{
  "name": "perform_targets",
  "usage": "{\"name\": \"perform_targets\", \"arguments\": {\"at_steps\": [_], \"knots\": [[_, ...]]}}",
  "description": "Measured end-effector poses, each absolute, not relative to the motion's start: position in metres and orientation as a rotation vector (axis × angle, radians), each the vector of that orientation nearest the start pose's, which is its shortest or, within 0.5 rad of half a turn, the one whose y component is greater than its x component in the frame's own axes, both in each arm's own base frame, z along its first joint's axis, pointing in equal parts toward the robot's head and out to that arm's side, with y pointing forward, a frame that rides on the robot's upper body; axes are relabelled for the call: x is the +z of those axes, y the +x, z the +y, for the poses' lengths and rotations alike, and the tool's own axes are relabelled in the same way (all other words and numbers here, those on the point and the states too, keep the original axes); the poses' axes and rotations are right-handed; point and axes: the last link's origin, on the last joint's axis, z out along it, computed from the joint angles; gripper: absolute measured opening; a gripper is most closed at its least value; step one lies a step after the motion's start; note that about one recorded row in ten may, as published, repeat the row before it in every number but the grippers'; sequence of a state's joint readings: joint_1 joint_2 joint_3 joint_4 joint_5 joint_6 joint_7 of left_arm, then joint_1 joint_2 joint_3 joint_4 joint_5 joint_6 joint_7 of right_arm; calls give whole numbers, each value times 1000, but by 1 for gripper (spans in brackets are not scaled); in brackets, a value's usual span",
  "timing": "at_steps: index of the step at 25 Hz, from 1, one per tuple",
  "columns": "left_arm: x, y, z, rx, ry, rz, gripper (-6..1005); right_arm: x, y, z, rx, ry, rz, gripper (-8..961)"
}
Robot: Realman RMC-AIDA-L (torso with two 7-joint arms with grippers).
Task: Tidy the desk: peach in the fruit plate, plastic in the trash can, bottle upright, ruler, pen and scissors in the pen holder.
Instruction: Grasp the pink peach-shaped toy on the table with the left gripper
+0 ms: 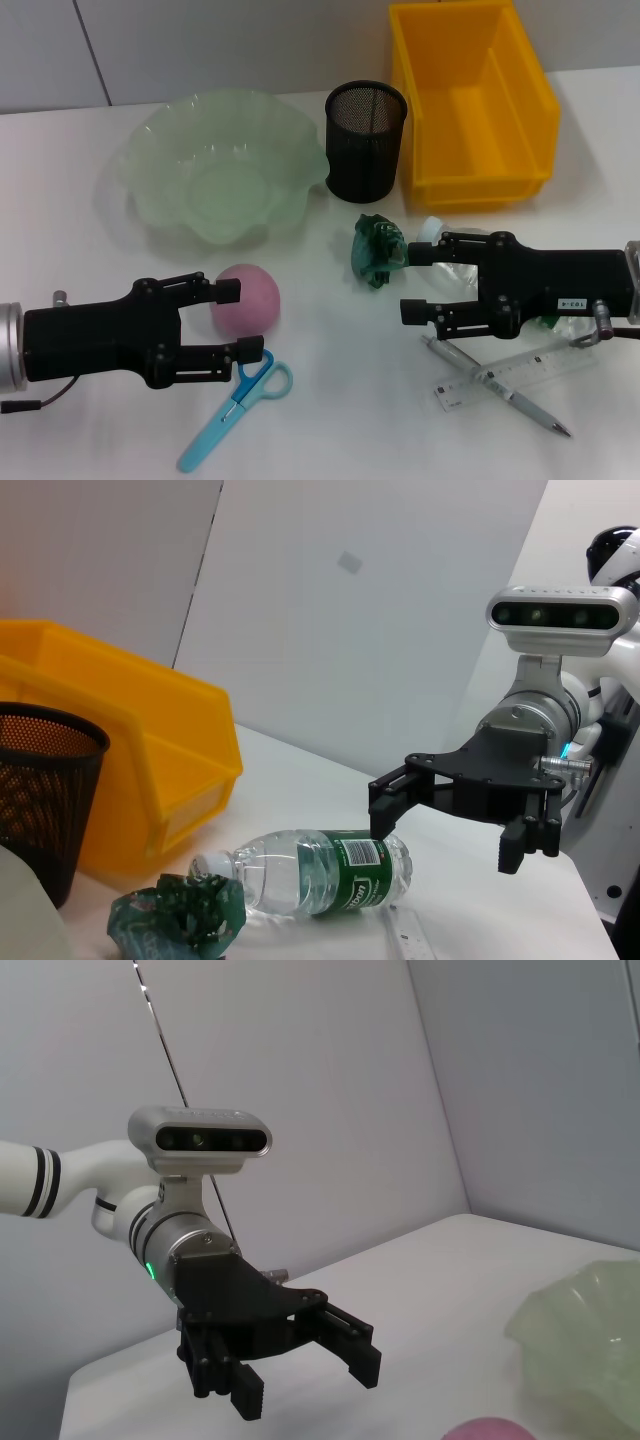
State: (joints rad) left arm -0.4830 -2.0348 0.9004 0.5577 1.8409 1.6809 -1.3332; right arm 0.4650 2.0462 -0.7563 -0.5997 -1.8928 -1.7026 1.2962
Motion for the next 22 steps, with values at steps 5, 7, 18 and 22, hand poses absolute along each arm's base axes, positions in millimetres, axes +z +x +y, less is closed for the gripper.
{"name": "perform_targets", "arguments": {"at_steps": [5,7,18,22], "knots": [[-14,-258,295,-843,-2908,-610,846,2,265,299,868,-2805,561,810],[-14,-258,295,-842,-2908,-609,846,2,265,299,869,-2806,558,810],[-13,-257,296,-839,-2908,-598,847,2,264,300,867,-2806,555,809],[-12,-257,296,-836,-2907,-593,847,2,264,300,870,-2805,556,809]]}}
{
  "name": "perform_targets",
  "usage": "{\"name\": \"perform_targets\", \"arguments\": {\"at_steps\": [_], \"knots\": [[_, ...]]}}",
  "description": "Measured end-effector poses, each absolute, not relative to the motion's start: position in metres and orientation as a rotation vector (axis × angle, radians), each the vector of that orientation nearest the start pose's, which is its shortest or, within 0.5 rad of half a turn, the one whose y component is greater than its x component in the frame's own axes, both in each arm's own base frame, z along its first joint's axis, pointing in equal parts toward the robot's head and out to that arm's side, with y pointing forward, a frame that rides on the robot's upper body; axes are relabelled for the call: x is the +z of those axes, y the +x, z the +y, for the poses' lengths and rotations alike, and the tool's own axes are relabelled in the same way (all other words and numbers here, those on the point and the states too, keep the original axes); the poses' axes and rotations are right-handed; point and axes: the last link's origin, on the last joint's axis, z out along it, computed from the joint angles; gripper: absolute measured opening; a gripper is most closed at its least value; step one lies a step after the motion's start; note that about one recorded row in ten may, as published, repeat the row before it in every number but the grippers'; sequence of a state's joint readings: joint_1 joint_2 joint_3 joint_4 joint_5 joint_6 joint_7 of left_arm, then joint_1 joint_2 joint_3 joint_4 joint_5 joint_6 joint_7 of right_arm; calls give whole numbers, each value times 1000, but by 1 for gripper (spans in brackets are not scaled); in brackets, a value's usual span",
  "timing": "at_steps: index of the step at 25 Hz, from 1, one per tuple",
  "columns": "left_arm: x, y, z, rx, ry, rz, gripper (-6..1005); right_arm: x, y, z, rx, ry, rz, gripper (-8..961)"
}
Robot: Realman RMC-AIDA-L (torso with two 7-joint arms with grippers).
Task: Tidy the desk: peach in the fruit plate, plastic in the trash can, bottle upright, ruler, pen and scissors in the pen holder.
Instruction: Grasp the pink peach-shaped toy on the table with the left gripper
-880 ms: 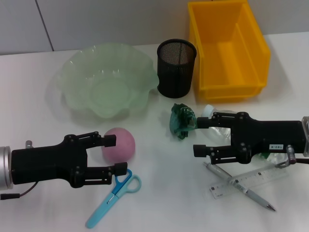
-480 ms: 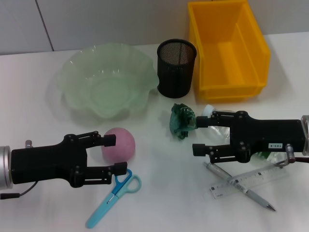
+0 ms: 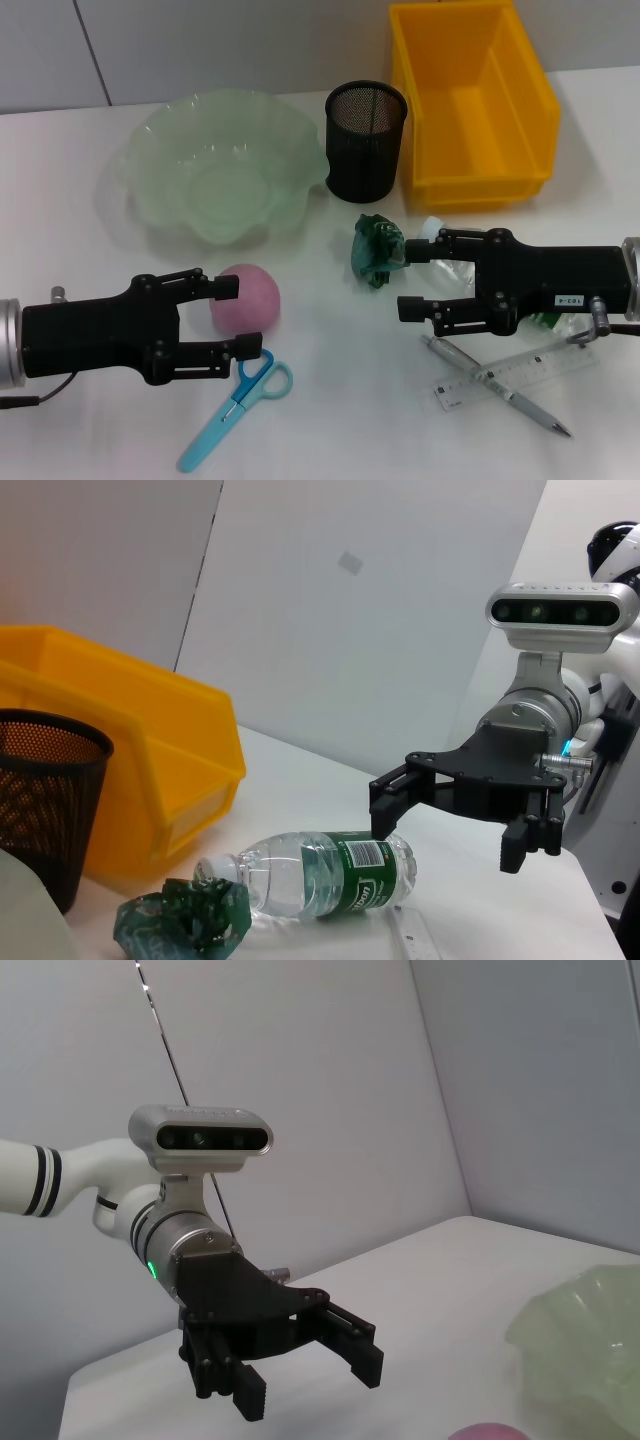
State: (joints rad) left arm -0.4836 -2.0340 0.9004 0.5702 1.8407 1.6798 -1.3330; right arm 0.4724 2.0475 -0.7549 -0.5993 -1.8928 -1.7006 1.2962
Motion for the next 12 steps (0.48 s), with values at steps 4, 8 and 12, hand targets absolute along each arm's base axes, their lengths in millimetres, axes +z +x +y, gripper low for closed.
{"name": "perform_targets", "arguments": {"at_steps": [4,8,12], "knots": [[-10,-257,299,-821,-2899,-581,846,2,265,300,872,-2800,561,809],[-6,-258,308,-742,-2876,-573,846,2,266,298,872,-2797,569,809],[-7,-260,311,-711,-2870,-577,847,2,267,298,872,-2796,572,810]]}}
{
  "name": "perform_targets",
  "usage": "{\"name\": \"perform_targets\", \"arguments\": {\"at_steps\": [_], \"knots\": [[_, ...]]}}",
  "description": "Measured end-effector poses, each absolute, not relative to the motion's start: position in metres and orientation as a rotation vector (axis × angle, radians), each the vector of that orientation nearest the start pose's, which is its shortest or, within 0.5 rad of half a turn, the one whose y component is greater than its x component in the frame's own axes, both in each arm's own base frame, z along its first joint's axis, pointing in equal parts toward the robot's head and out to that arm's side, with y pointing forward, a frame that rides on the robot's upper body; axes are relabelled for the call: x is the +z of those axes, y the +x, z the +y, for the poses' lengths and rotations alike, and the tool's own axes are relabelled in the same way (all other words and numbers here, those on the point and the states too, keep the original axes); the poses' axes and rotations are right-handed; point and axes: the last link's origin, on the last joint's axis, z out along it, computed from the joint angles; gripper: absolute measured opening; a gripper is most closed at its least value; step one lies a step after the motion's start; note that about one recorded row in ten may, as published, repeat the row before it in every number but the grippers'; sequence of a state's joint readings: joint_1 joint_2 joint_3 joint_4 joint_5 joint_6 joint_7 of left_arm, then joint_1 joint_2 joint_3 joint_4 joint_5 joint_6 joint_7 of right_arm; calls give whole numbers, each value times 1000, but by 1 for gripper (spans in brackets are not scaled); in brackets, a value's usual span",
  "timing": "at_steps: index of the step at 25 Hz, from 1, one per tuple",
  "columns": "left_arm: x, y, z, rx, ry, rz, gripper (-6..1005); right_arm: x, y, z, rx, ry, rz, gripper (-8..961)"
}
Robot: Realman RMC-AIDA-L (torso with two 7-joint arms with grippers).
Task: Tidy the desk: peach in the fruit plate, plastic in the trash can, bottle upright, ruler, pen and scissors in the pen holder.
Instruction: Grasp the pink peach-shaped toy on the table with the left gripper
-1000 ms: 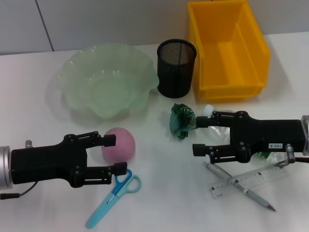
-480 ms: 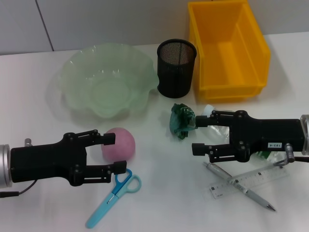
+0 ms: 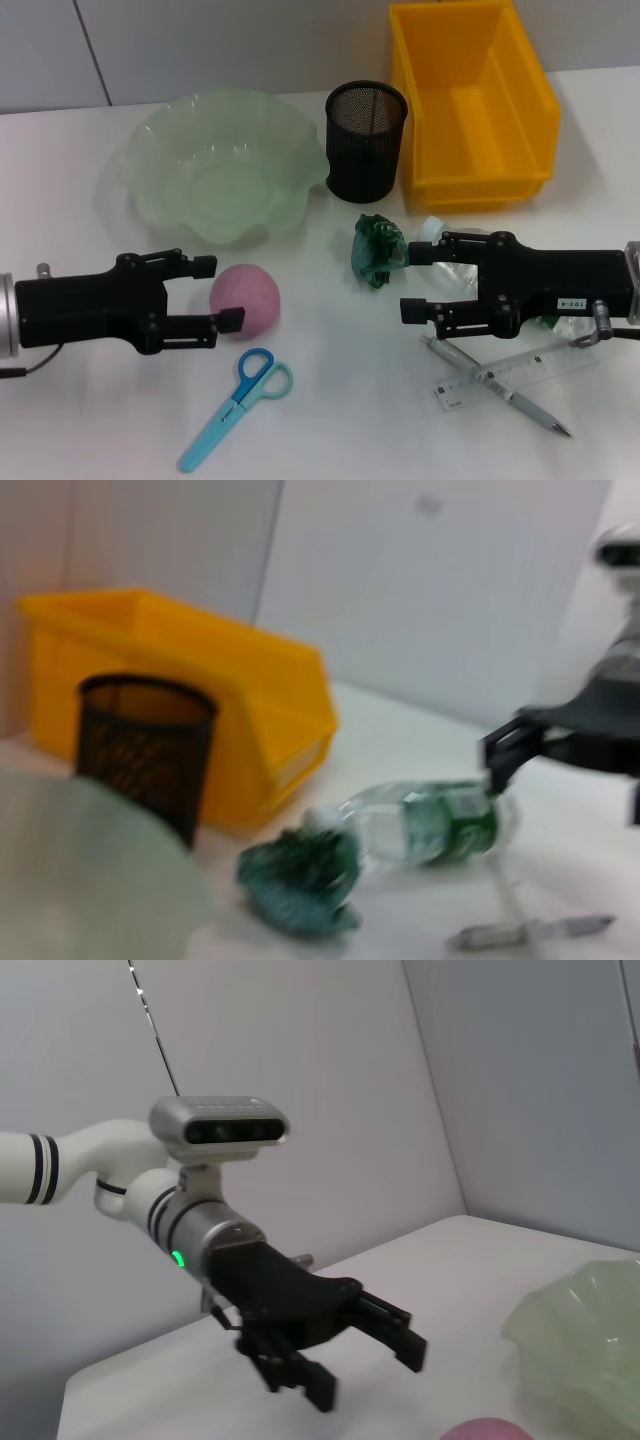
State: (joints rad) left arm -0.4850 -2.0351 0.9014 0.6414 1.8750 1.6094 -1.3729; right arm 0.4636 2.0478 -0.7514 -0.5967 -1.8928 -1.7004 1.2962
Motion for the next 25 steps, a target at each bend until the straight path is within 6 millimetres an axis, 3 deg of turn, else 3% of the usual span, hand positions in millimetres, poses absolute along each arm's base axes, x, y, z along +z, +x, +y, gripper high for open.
{"name": "perform_targets", "arguments": {"at_steps": [7,25], "knots": [[-12,-264,338,-441,-2808,-643,847,3,268,297,874,-2793,574,810],[-41,-259,348,-312,-2842,-653,846,4,267,298,870,-2790,569,810]]}}
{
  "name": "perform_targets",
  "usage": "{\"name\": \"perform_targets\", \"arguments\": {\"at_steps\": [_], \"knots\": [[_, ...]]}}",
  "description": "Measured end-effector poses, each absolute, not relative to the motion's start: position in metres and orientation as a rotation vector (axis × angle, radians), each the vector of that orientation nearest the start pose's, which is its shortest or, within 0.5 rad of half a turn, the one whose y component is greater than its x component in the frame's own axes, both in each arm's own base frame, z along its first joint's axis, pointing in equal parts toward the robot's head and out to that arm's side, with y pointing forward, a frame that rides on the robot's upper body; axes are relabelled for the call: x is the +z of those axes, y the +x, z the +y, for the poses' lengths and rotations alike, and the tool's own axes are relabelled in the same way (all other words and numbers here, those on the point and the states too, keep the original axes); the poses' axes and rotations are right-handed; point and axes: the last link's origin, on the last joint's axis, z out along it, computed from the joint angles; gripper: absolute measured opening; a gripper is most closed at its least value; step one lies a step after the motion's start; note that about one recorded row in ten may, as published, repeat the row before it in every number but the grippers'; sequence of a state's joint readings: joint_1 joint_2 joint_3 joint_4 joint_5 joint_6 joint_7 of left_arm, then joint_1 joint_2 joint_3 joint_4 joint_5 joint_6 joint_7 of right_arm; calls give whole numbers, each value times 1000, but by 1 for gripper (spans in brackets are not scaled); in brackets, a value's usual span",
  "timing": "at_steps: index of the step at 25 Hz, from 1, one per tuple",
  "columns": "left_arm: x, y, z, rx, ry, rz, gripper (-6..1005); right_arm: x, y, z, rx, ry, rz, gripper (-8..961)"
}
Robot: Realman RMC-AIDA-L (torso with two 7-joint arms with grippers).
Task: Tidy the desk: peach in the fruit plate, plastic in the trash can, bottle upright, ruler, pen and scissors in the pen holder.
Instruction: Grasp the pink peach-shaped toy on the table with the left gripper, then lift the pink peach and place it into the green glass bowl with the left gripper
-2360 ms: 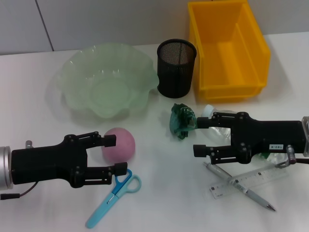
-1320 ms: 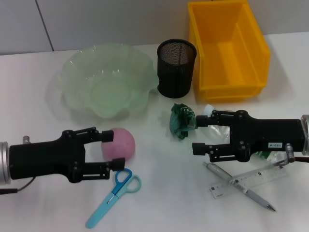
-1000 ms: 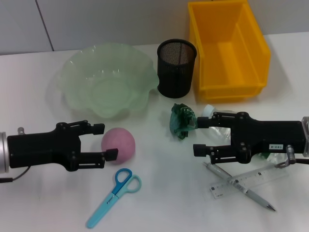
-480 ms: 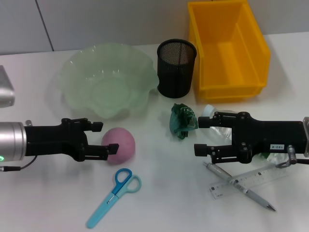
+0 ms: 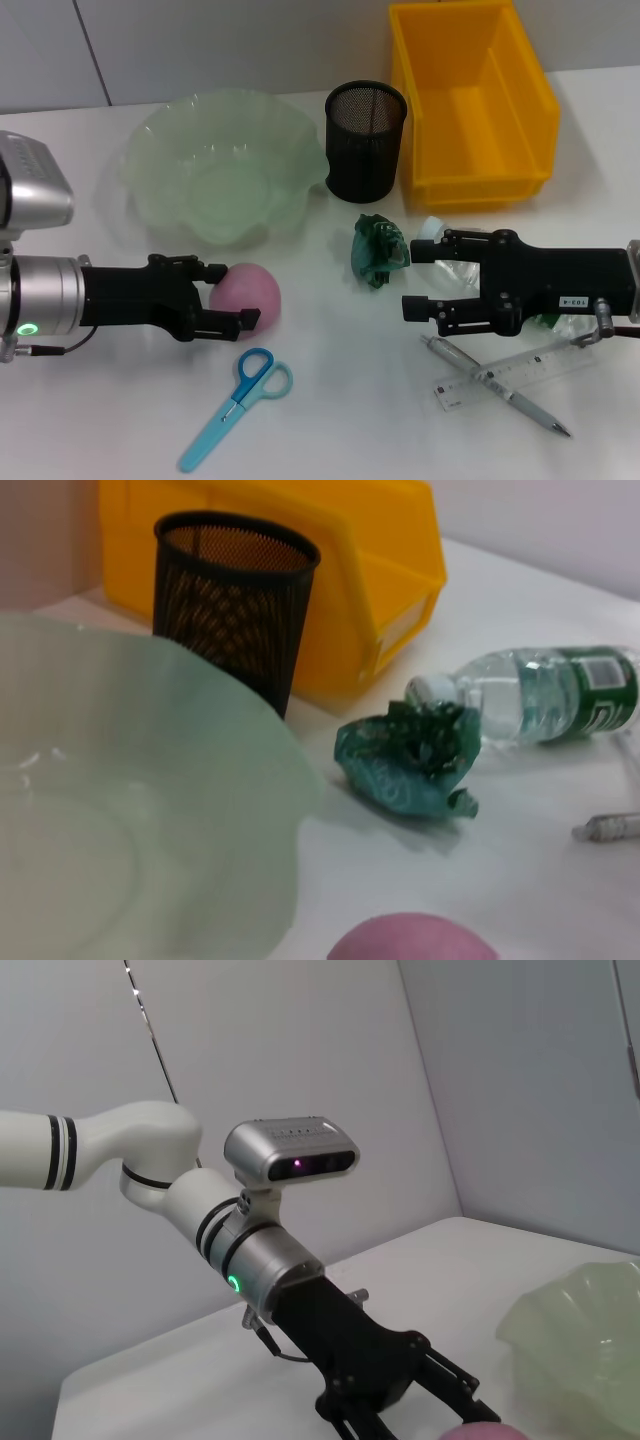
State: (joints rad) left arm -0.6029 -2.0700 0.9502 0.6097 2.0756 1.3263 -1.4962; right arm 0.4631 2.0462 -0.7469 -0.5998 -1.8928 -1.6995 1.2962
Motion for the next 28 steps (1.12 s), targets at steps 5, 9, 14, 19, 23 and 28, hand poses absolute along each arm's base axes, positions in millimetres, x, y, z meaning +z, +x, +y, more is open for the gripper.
{"name": "perform_targets", "arguments": {"at_steps": [5,9,14,19,23,28], "knots": [[-46,-260,355,-244,-2809,-677,812,4,267,299,870,-2790,568,809],[-44,-262,356,-241,-2792,-683,760,4,267,299,871,-2790,567,809],[-44,-262,355,-240,-2804,-687,627,4,267,299,873,-2789,566,810],[-37,-255,348,-298,-2862,-671,420,4,267,299,876,-2787,567,810],[-12,-243,347,-490,-2855,-682,296,3,267,299,877,-2784,574,810],[23,-231,356,-830,-2697,-685,259,3,267,298,883,-2782,576,810]]}}
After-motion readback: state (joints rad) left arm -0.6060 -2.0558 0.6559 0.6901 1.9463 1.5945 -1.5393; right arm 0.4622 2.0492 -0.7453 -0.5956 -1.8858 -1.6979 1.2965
